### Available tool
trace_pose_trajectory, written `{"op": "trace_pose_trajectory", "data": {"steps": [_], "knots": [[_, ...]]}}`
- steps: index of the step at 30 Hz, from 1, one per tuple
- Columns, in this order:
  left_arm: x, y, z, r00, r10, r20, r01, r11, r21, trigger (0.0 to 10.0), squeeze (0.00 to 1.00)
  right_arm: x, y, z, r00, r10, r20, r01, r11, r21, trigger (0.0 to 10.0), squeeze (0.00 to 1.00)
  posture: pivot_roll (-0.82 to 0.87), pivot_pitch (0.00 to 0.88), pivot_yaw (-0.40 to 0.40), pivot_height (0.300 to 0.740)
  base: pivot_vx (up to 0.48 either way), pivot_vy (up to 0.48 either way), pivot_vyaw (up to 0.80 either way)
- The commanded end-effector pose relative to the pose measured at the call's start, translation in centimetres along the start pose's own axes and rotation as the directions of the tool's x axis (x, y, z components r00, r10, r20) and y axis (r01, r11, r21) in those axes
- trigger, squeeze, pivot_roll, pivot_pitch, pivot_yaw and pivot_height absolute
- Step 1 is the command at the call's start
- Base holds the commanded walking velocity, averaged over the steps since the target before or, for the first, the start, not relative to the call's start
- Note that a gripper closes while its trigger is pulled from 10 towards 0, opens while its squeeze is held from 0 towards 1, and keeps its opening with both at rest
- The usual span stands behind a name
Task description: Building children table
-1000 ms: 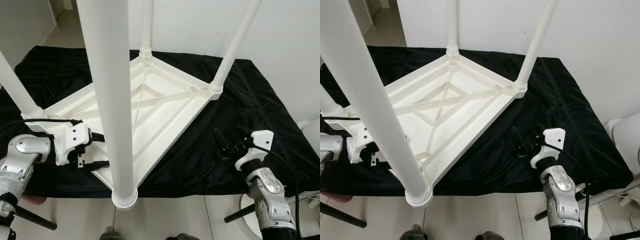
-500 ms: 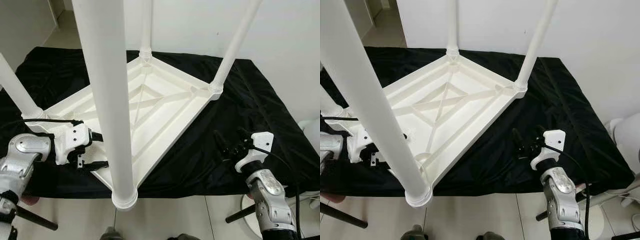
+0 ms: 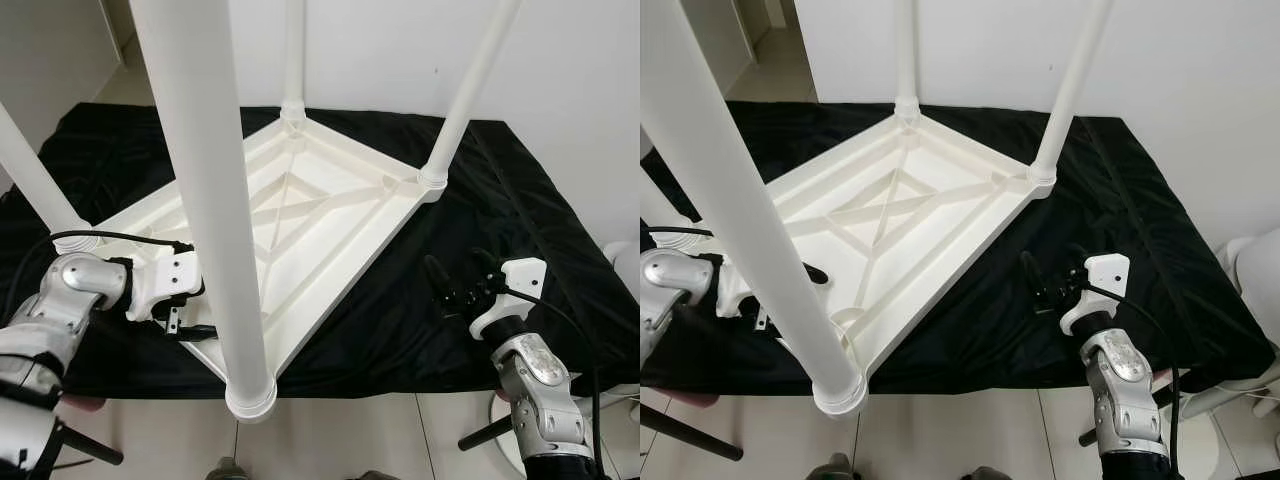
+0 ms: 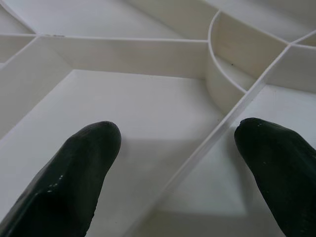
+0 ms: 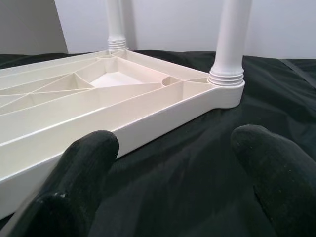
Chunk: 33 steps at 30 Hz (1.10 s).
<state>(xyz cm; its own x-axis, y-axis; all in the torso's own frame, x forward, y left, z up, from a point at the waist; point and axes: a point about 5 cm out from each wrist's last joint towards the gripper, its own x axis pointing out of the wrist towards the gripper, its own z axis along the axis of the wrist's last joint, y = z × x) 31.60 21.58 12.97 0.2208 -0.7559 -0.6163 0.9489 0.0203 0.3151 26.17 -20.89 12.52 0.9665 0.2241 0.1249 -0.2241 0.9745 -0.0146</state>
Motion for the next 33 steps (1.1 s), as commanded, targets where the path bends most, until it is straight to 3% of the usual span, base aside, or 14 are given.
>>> {"op": "trace_pose_trajectory", "data": {"steps": [1,3,4,7,8,10,20,33], "knots": [[0.3,-0.3,-0.5,0.999,-0.025,-0.036,0.024,1.0,-0.006,10.0,0.0,-0.2,0.2,-0.1,1.0,-0.003,-0.001,0.003,1.0,0.003,10.0,0.0,0.1,0.009,-0.008,0.74,0.0,0.0,0.0],[0.3,-0.2,-0.5,0.999,-0.031,-0.036,0.031,0.999,-0.007,9.8,0.0,-0.3,0.2,-0.1,1.0,-0.009,-0.002,0.009,1.0,0.005,10.0,0.0,0.09,0.011,-0.002,0.74,0.0,0.0,0.0],[0.3,0.0,-0.4,0.999,-0.039,-0.036,0.039,0.999,-0.004,4.0,0.0,-0.4,0.2,-0.2,1.0,-0.013,-0.003,0.013,1.0,0.006,10.0,0.0,0.09,0.012,0.001,0.74,0.0,0.0,0.0],[0.3,0.0,-0.4,0.998,-0.043,-0.037,0.043,0.999,-0.002,4.0,0.0,-0.4,0.2,-0.2,1.0,-0.015,-0.004,0.015,1.0,0.007,10.0,0.0,0.09,0.012,0.001,0.74,0.0,0.0,0.0],[0.2,0.3,-0.2,0.998,-0.048,-0.033,0.048,0.999,-0.004,0.5,0.0,-0.5,0.2,-0.3,1.0,-0.023,-0.006,0.023,1.0,0.005,10.0,0.0,0.09,0.017,0.007,0.74,0.0,0.0,0.0],[0.2,0.4,-0.2,0.998,-0.049,-0.03,0.049,0.999,-0.008,0.0,0.0,-0.6,0.1,-0.3,1.0,-0.027,-0.007,0.027,1.0,0.004,10.0,0.0,0.09,0.017,0.007,0.74,0.0,0.0,0.0],[0.3,0.8,0.0,0.999,-0.034,0.003,0.034,0.999,-0.022,0.0,0.0,-0.7,-0.1,-0.4,0.999,-0.037,-0.012,0.037,0.999,0.0,10.0,0.0,0.09,0.019,0.004,0.74,0.0,0.0,0.0],[3.3,1.2,2.4,0.971,0.087,0.222,-0.077,0.996,-0.053,0.0,0.0,-0.3,0.3,-0.4,0.999,-0.035,-0.009,0.035,0.999,0.008,10.0,0.0,0.09,0.025,-0.005,0.74,0.0,0.0,0.0]]}}
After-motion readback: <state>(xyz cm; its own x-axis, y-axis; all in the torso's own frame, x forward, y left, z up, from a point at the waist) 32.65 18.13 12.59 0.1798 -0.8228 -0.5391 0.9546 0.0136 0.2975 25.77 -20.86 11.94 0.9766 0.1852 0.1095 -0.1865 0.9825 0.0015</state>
